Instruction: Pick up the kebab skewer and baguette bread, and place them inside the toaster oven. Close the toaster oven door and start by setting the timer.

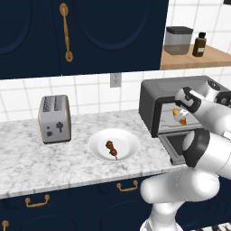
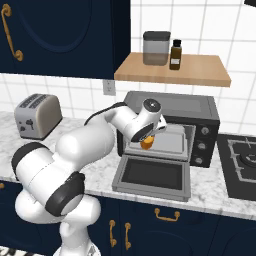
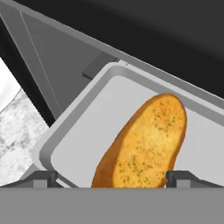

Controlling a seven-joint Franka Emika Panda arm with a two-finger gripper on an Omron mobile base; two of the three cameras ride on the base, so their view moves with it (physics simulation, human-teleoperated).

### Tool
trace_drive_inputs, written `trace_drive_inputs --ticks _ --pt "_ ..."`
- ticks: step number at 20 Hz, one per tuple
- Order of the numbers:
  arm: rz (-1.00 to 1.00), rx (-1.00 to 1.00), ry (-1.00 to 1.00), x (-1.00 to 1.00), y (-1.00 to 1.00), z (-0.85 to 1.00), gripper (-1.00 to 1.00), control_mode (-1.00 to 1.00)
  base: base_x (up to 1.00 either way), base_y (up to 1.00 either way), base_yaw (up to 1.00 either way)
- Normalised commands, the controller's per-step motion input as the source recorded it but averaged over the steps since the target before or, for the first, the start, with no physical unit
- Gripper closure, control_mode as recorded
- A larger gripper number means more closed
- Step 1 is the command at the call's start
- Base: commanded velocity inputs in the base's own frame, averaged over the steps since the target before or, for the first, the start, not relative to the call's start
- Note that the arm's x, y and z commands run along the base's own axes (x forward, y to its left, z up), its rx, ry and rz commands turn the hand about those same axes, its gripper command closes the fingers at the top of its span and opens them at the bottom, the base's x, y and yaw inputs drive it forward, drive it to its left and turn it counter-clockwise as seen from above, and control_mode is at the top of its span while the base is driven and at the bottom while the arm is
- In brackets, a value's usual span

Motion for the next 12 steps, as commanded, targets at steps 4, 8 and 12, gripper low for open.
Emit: trace_drive_inputs --ticks 4,8,12 --pt "0.00 0.00 0.00 -0.24 0.00 0.19 -1.00 -1.00 0.00 0.00 0.00" --pt "0.00 0.00 0.00 -0.70 -0.02 0.23 -1.00 -1.00 0.00 0.00 0.00" --pt "-0.05 0.00 0.00 -0.85 0.10 0.08 -1.00 -1.00 0.00 0.00 0.00"
